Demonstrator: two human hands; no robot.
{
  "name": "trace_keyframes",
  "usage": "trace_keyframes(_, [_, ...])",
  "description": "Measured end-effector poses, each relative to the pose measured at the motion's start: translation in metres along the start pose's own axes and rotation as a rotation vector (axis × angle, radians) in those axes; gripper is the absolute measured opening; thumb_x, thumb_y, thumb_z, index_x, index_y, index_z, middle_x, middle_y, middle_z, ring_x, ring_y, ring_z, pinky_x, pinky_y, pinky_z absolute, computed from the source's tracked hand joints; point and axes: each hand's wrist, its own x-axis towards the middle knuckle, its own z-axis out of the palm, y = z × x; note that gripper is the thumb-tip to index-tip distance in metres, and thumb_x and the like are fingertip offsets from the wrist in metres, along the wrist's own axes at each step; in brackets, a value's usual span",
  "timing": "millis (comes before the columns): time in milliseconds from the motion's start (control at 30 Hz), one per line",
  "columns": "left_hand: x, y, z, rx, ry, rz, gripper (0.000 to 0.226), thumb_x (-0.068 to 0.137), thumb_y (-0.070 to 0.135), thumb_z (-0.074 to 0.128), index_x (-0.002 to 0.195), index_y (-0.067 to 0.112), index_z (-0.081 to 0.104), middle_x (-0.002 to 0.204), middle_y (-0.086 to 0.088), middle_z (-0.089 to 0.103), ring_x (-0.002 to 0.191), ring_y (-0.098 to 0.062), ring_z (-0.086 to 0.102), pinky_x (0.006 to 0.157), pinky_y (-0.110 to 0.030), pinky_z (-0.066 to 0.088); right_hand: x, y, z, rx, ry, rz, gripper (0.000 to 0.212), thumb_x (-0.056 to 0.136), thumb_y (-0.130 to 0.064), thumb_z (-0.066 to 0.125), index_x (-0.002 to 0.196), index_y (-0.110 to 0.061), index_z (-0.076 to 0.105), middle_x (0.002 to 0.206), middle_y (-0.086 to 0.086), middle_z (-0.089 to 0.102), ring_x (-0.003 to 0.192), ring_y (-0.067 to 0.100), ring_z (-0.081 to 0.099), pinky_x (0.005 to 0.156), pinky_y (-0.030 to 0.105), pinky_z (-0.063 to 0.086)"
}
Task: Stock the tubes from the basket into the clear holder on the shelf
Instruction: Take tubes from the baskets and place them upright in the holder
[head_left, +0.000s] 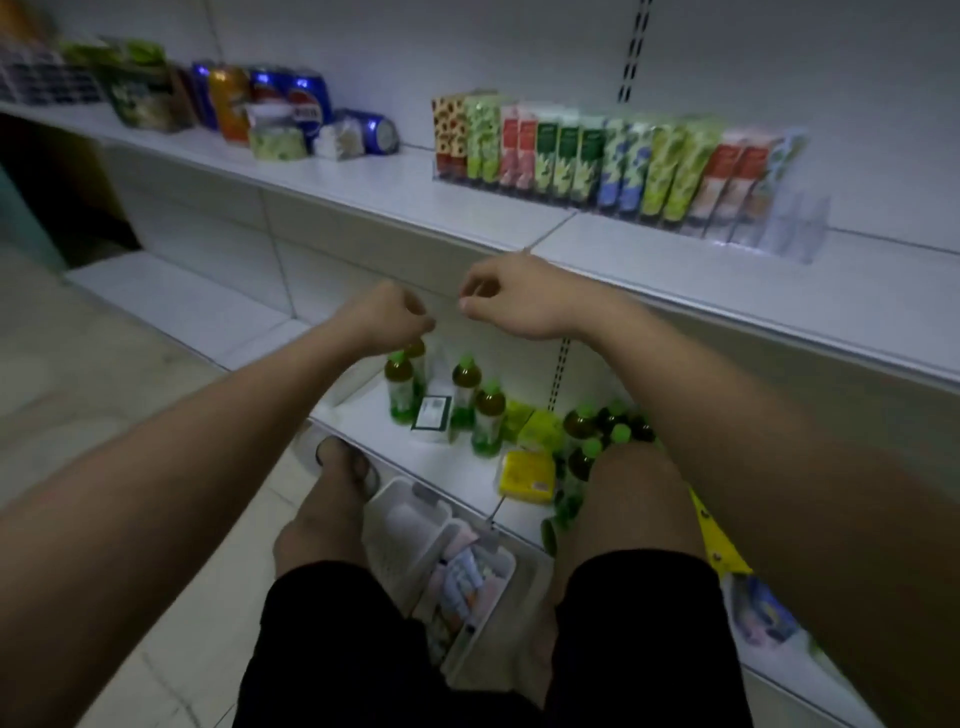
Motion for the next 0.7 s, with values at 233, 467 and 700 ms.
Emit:
trace_keyframes(233, [-0.014, -0.081, 0.130, -0.141, -0.211, -0.271, 0.024, 0.088, 0.027, 0.059, 0.099, 0.012, 0.074, 0.102, -0.009, 0.069, 0.100, -0.027, 0.063, 0.081, -0.030, 0.049, 0.016, 0.056, 0.148, 0.160, -0.265, 0.156, 0.024, 0.096, -0.026, 0.057, 0.107, -0.008, 0.067, 0.100, 0.007, 0.062, 0.089, 0.020, 0.056, 0.074, 0.028, 0.043])
trace_keyframes(467, [-0.024, -0.111, 0.241, -0.296, -0.343, -0.464, 0.031, 0.094, 0.030, 0.053, 0.102, 0.006, 0.071, 0.111, -0.013, 0.067, 0.103, -0.029, 0.060, 0.083, -0.028, 0.043, 0.000, 0.132, 0.289, 0.191, -0.611, 0.434, 0.023, 0.098, -0.011, 0.046, 0.092, 0.004, 0.062, 0.101, 0.024, 0.061, 0.103, 0.039, 0.059, 0.077, 0.037, 0.044])
trace_keyframes(700, [-0.040, -0.121, 0.338, -0.434, -0.331, -0.687, 0.021, 0.095, 0.019, 0.051, 0.095, 0.004, 0.066, 0.100, -0.012, 0.069, 0.088, -0.023, 0.062, 0.074, -0.026, 0.044, -0.012, 0.175, 0.373, 0.183, -0.716, 0.547, 0.025, 0.095, -0.017, 0.054, 0.114, -0.005, 0.064, 0.114, 0.017, 0.065, 0.108, 0.033, 0.060, 0.081, 0.027, 0.042])
